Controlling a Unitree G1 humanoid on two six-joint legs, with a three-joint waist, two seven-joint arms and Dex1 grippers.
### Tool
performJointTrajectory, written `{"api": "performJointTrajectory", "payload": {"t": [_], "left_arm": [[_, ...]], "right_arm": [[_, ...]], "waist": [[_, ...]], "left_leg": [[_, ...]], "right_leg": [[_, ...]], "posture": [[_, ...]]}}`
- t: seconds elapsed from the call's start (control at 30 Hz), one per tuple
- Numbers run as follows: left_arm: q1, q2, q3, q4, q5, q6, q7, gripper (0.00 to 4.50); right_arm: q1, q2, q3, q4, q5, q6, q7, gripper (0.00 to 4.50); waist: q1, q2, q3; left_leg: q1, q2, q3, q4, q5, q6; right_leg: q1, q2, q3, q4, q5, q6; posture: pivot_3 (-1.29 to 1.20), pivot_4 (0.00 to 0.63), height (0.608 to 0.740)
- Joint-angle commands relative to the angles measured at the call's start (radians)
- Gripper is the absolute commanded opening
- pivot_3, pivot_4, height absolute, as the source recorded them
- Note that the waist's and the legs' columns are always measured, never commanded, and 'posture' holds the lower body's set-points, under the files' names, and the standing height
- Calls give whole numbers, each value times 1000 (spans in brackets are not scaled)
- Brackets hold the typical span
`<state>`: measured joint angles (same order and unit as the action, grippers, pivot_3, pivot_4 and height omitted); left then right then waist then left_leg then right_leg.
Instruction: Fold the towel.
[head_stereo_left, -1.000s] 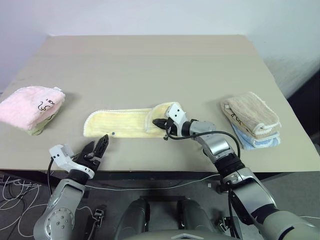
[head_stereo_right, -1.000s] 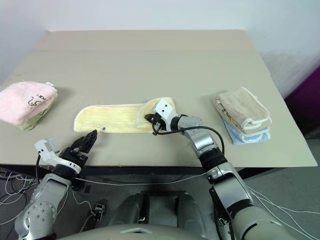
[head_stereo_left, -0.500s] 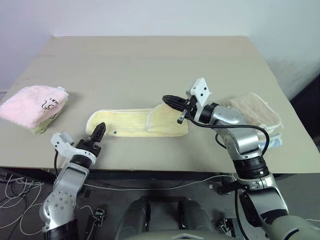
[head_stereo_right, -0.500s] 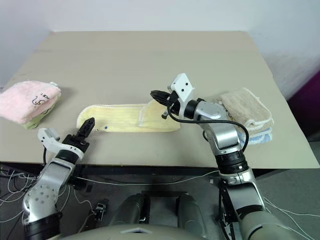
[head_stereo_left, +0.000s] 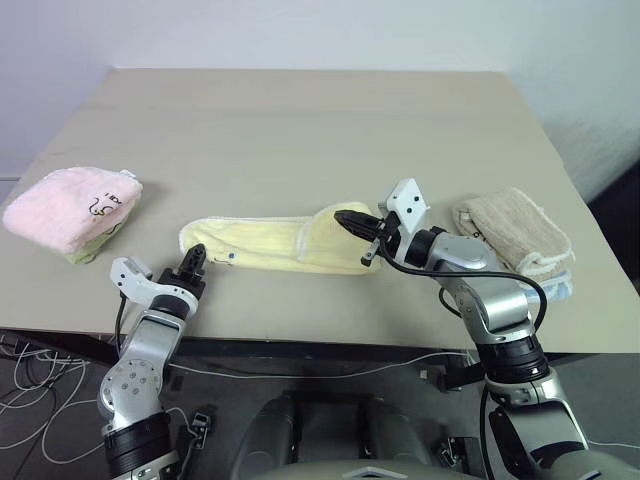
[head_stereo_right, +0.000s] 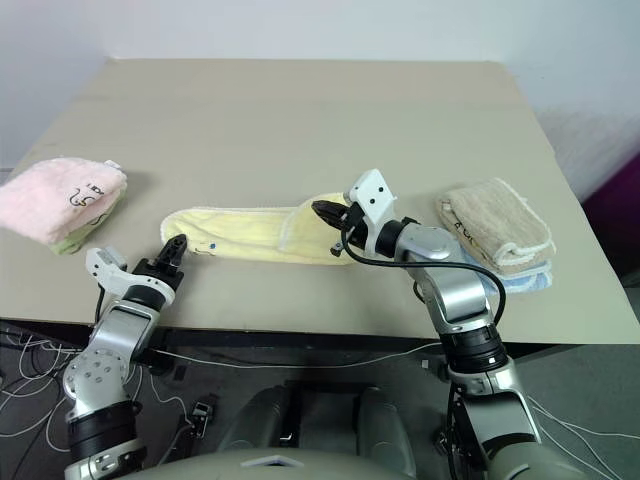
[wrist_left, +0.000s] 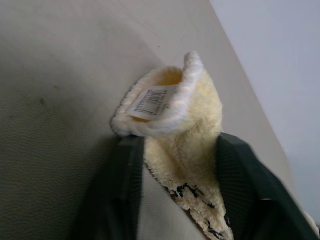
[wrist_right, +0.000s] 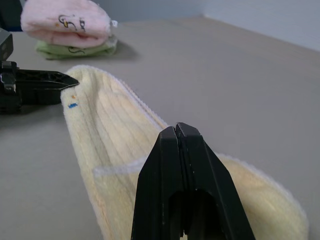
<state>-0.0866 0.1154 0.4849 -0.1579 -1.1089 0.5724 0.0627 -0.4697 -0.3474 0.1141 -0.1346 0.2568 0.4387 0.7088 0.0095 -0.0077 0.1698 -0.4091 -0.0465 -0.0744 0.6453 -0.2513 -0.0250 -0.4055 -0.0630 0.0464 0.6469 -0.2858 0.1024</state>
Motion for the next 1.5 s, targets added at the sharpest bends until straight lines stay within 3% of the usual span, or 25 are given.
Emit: {"api": "performJointTrajectory", "payload": {"t": [0.03, 0.1, 0.27, 0.57, 0.7, 1.0, 1.17, 1.5], "left_arm": [[-3, 7, 12, -22, -6, -22, -28, 587], [-1, 9, 13, -27, -8, -24, -31, 28], [4, 42, 30, -64, -11, -43, -78, 28], [-17, 246, 18, -155, 27, -34, -235, 28], [-16, 335, -107, -194, 139, -23, -337, 28], [-189, 382, -469, -199, 454, -75, -511, 28], [-288, 344, -626, -147, 590, -106, -584, 28], [-386, 265, -783, -82, 760, -94, -641, 28]], "right_arm": [[14, -12, 2, -50, -5, -2, -11, 0], [27, -14, 4, -48, -6, 1, -16, 0], [54, -20, -3, -36, -17, 0, -30, 0], [76, -53, -68, -23, -6, 3, -66, 0], [73, -53, -84, -16, -9, 0, -86, 0], [92, -47, -90, -26, -7, 10, -118, 0], [97, -46, -96, -26, -7, 14, -135, 0], [123, -52, -112, -54, -4, 24, -163, 0]], "waist": [[0, 0, 0], [-1, 0, 0], [-3, 0, 0], [-5, -2, 1], [-4, -1, 1], [-3, -1, 1], [-6, -1, 2], [-9, -1, 2]], "left_leg": [[0, 0, 0, 0, 0, 0], [0, 0, 0, 0, 0, 0], [0, 0, 0, 0, 0, 0], [0, 1, 0, -1, 0, 0], [0, 1, 0, -1, 0, 0], [0, 0, 1, -2, 0, 0], [0, 0, 1, -2, 0, 0], [0, 1, 1, -2, 0, 0]], "right_leg": [[0, 0, 0, 0, 0, 0], [0, 0, 0, 0, 0, 0], [0, 0, 0, 0, 0, 0], [0, 0, 0, 0, 0, 0], [0, 0, 0, 0, 0, 0], [0, 0, 0, 0, 0, 0], [-1, 1, 1, 0, 0, 0], [-1, 1, 1, 0, 0, 0]], "posture": [[0, 150, 740], [0, 150, 740], [0, 150, 740], [0, 150, 740], [0, 150, 740], [0, 150, 740], [0, 150, 740], [0, 150, 740]]}}
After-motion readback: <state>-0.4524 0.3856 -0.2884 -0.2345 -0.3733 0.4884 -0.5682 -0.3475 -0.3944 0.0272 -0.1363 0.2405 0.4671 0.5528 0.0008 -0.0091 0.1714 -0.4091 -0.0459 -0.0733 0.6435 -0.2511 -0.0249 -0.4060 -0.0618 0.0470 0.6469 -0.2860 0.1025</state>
